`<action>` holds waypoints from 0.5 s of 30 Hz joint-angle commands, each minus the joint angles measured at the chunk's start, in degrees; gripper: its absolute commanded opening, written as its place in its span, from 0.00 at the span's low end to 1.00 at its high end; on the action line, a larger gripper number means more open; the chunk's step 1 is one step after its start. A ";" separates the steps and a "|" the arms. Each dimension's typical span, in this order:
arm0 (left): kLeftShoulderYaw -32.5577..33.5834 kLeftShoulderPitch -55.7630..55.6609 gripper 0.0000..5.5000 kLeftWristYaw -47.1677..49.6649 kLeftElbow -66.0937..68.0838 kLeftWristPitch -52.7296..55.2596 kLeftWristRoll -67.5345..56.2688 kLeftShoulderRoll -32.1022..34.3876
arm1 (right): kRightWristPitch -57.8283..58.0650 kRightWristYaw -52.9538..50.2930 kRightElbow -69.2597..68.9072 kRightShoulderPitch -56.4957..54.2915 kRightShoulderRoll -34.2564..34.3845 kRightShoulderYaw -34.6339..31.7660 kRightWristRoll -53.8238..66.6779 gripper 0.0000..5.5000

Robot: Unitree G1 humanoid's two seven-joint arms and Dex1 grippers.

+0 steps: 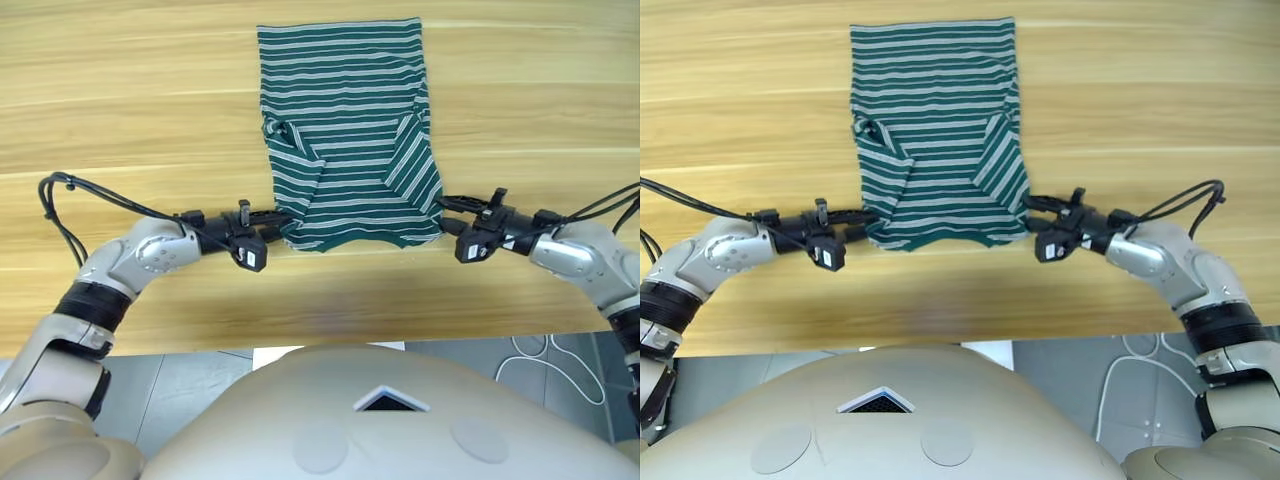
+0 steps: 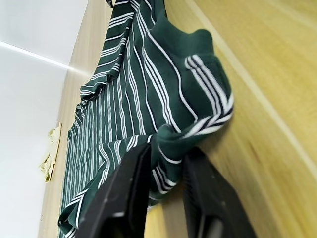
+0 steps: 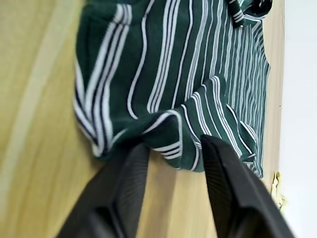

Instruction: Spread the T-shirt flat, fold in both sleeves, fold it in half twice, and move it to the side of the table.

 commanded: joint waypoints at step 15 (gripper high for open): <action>1.00 9.54 0.00 0.50 1.16 0.62 -2.74 1.04 | -2.06 1.47 -2.24 6.97 -0.95 -2.54 5.64 0.00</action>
